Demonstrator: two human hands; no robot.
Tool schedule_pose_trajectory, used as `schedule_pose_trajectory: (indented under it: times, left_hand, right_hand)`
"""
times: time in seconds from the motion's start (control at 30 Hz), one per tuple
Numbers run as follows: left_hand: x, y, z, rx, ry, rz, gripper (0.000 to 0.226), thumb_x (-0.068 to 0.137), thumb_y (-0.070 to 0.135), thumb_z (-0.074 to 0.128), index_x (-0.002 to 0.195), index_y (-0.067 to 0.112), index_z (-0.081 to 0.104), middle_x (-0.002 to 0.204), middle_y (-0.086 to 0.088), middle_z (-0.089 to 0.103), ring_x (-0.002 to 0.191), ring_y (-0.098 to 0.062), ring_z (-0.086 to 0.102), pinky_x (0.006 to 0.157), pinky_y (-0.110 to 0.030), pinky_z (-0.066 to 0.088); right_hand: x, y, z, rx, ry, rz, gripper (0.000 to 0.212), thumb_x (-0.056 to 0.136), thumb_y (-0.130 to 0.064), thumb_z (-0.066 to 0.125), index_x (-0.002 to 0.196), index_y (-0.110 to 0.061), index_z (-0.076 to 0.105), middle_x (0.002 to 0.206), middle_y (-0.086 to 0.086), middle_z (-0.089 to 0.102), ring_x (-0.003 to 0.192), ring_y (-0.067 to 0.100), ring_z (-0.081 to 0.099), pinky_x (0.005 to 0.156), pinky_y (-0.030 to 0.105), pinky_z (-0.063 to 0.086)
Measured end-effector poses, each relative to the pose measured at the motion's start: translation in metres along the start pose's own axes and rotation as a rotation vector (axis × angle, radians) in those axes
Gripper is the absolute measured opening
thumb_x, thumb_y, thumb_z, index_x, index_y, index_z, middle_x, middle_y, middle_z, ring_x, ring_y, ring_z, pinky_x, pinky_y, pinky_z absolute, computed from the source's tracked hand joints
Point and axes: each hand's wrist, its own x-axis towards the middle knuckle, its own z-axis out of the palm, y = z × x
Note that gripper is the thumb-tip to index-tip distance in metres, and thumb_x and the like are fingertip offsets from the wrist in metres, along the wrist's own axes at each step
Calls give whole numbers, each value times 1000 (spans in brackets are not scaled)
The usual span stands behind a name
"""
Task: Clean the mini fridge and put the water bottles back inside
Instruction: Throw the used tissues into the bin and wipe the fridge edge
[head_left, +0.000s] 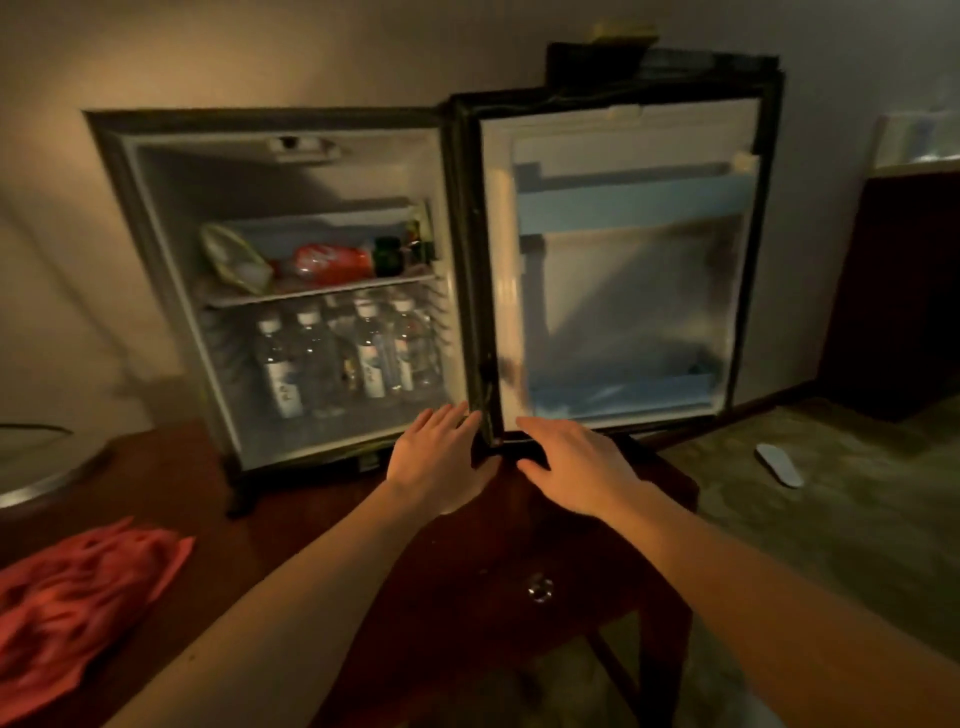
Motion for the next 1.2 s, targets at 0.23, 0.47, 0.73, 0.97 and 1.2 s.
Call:
schedule_pose_trajectory:
  times: [0.23,0.47,0.73,0.97,1.2]
  left_hand:
    - [-12,-90,1,36,-9,-151,74,90,65,41,150,21,34,154,3,37,143,-15,30,117,-33,20]
    - [-24,-161,18,99,-50,-264,72,89,64,40,146,20,39,147,1,45,137,-17,38,116,-34,26]
    - [-18,-219,38,104,-13,-367,66,89,65,37,139,24,46,137,2,53,124,-19,50,102,-34,39]
    - [3,-247,49,-15,-25,-383,66,84,64,42,141,32,31,140,4,47,120,-25,54,85,-41,50]
    - [8,-258,66,-45,61,-373,57,83,61,45,134,38,30,140,8,42,129,-19,46,83,-40,51]
  right_hand:
    - [64,-61,34,51,-89,-103,60,95,-48,52,149,-28,33,146,-3,47,131,20,46,100,41,45]
    - [134,-103,65,106,-112,-91,43,93,-47,52,131,-28,49,119,0,63,108,24,60,74,35,47]
    - [203,-146,95,210,-120,-10,58,93,-41,56,145,-40,30,115,3,65,102,27,63,77,35,50]
    - [248,-158,106,239,-157,-45,58,99,-37,45,148,-41,15,126,4,63,107,27,63,76,36,48]
    - [283,-163,125,326,-130,-31,49,99,-33,47,145,-28,31,129,10,60,108,32,62,88,48,51]
